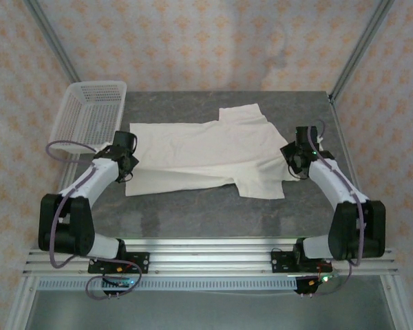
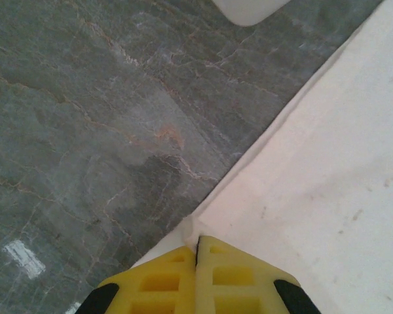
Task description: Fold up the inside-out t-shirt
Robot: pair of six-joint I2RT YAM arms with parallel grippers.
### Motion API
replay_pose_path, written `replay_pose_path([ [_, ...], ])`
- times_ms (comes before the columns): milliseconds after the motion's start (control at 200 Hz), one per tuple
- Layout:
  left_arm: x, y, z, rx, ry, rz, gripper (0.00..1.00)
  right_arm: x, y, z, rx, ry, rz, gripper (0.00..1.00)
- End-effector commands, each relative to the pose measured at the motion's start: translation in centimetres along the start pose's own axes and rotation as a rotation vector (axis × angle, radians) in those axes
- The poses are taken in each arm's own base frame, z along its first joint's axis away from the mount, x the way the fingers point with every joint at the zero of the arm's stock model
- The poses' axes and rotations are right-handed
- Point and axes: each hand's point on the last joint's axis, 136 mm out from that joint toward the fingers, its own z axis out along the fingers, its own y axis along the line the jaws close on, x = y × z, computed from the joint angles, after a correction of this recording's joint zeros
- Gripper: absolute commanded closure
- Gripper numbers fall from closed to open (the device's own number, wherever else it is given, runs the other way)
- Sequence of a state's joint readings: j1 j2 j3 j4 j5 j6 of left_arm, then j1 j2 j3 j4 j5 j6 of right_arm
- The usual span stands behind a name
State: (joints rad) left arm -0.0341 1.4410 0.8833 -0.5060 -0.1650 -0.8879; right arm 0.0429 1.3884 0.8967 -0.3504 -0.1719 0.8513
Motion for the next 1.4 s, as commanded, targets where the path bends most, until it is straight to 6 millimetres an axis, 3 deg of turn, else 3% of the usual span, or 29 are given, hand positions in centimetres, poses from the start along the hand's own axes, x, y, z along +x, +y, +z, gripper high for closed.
replay_pose_path([
  [0,-1.0,-0.7,1.3,-0.015,-0.024,0.002,1.00,-1.6,1.2,1.3,0.000,-0.051,-0.040,1.00],
  [120,-0.4,-1.6,3.2,-0.017,0.014,0.016,1.00,-1.0,0.6,4.0,0.042,-0.016,-0.061,1.00],
  [155,-0.3,-2.1,3.7,-0.001,0.015,0.024,0.95,-0.8,0.7,4.7,0.041,-0.003,-0.081,1.00],
  [270,-0.8,-2.6,3.9,0.026,-0.020,0.021,0.78,-0.6,0.8,5.7,0.065,0.037,-0.149,0.81],
  [340,-1.7,-3.0,2.7,0.058,-0.043,0.032,0.69,-1.0,0.9,4.5,0.069,0.023,-0.163,0.68],
  [430,-3.2,-3.5,-0.4,0.120,-0.087,0.046,0.60,-1.3,0.5,1.5,0.049,-0.014,-0.160,0.62],
  [540,-3.7,-4.1,-5.0,0.237,-0.122,0.114,0.58,-0.3,-2.9,-2.0,0.061,-0.061,-0.131,0.61],
  [645,-0.5,-6.4,-9.4,0.422,-0.071,0.304,0.58,2.2,-6.8,-3.5,0.057,-0.043,-0.117,0.57],
  [771,6.9,-9.1,-14.6,0.721,0.075,0.603,0.56,5.4,-8.8,-3.6,0.013,0.061,-0.191,0.53],
  [851,11.3,-9.4,-17.2,0.872,0.160,0.736,0.43,7.2,-10.0,-3.2,0.039,0.146,-0.235,0.49],
  [936,14.0,-8.7,-18.8,0.901,0.169,0.853,0.36,8.5,-11.1,-2.3,0.079,0.222,-0.252,0.49],
  [1081,16.3,-8.2,-21.1,0.953,0.151,0.967,0.25,9.7,-11.9,-0.7,0.116,0.292,-0.247,0.50],
  [1136,16.4,-8.0,-21.3,0.944,0.138,0.996,0.18,10.1,-12.2,0.1,0.130,0.316,-0.237,0.51],
  [1246,16.4,-7.8,-21.4,0.935,0.131,1.025,0.13,10.2,-12.0,0.9,0.134,0.326,-0.228,0.56],
  [1296,16.7,-7.8,-21.6,0.945,0.139,1.034,0.12,10.2,-11.7,1.1,0.135,0.331,-0.223,0.63],
  [1396,17.1,-7.8,-21.7,0.958,0.154,1.050,0.09,10.0,-11.1,1.0,0.128,0.330,-0.224,0.86],
])
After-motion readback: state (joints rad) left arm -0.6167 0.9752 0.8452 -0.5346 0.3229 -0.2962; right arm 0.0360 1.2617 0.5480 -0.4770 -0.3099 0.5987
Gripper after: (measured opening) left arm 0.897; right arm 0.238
